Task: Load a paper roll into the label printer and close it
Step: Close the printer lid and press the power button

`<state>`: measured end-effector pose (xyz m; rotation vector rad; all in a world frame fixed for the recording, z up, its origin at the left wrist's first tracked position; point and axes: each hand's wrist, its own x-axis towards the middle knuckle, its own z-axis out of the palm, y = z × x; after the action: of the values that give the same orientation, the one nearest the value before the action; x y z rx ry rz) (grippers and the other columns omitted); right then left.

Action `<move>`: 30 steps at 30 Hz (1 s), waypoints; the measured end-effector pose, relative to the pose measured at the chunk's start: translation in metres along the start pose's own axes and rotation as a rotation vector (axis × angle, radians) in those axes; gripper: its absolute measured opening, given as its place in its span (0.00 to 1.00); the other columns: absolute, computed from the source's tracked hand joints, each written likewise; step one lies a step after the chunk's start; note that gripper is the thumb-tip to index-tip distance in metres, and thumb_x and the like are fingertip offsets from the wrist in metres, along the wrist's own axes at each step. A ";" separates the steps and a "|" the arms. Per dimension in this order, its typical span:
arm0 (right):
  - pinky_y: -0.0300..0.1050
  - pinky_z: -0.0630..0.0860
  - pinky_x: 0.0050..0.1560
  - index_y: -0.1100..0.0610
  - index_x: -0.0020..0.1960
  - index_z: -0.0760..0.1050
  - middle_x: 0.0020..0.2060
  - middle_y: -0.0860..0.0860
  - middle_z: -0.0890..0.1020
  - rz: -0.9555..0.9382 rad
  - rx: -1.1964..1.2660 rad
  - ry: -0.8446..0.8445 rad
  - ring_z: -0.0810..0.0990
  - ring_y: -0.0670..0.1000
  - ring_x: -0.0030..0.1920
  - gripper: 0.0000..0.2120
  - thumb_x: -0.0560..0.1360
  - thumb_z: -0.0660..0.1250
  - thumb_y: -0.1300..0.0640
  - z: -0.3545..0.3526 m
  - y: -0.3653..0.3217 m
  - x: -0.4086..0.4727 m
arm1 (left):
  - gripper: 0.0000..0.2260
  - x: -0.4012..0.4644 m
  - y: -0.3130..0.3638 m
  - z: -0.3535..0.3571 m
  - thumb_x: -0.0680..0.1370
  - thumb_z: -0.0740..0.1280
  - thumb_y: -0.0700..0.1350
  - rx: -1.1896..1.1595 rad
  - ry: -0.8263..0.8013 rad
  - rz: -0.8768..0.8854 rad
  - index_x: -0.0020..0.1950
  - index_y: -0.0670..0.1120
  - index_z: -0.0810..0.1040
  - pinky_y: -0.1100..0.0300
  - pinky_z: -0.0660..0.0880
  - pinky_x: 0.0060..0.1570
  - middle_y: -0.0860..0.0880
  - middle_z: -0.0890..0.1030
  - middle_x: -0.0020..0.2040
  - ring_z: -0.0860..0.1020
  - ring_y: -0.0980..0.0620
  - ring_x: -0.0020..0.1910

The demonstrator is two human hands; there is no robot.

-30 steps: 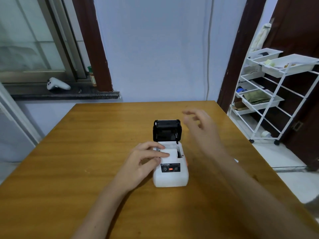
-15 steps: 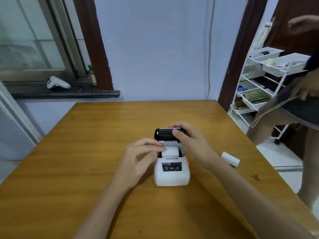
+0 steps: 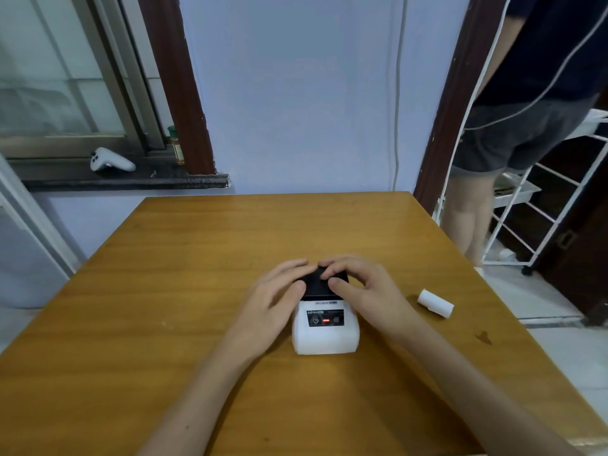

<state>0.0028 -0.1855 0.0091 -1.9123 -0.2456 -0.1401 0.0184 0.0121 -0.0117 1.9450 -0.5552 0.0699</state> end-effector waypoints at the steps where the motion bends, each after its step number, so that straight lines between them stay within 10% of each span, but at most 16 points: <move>1: 0.41 0.74 0.62 0.55 0.51 0.83 0.56 0.42 0.82 0.004 0.002 0.013 0.77 0.36 0.58 0.08 0.77 0.66 0.62 0.001 0.001 0.001 | 0.19 0.001 0.001 0.000 0.77 0.57 0.60 -0.001 0.009 -0.009 0.63 0.60 0.79 0.52 0.66 0.72 0.66 0.74 0.67 0.69 0.64 0.70; 17: 0.49 0.74 0.67 0.48 0.64 0.78 0.68 0.43 0.74 0.123 0.090 -0.090 0.73 0.42 0.67 0.17 0.76 0.69 0.60 -0.007 0.001 -0.001 | 0.21 0.001 0.002 -0.004 0.72 0.69 0.46 -0.198 -0.119 -0.079 0.65 0.58 0.79 0.60 0.65 0.71 0.61 0.68 0.74 0.66 0.65 0.73; 26: 0.55 0.79 0.59 0.49 0.66 0.76 0.59 0.50 0.82 0.102 0.115 -0.058 0.82 0.50 0.56 0.17 0.77 0.68 0.56 -0.010 -0.005 0.005 | 0.13 0.005 0.013 -0.001 0.80 0.67 0.43 -0.249 0.066 -0.110 0.62 0.57 0.78 0.73 0.72 0.55 0.60 0.79 0.63 0.76 0.67 0.62; 30: 0.43 0.78 0.58 0.49 0.64 0.77 0.58 0.45 0.82 0.108 0.106 0.030 0.81 0.42 0.57 0.15 0.78 0.67 0.51 -0.007 -0.006 0.016 | 0.14 0.007 0.011 0.003 0.80 0.66 0.42 -0.280 0.166 -0.098 0.65 0.54 0.75 0.73 0.72 0.53 0.61 0.77 0.63 0.76 0.69 0.59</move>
<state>0.0173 -0.1885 0.0202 -1.8126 -0.1272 -0.0817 0.0199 0.0036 -0.0014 1.6724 -0.3400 0.0857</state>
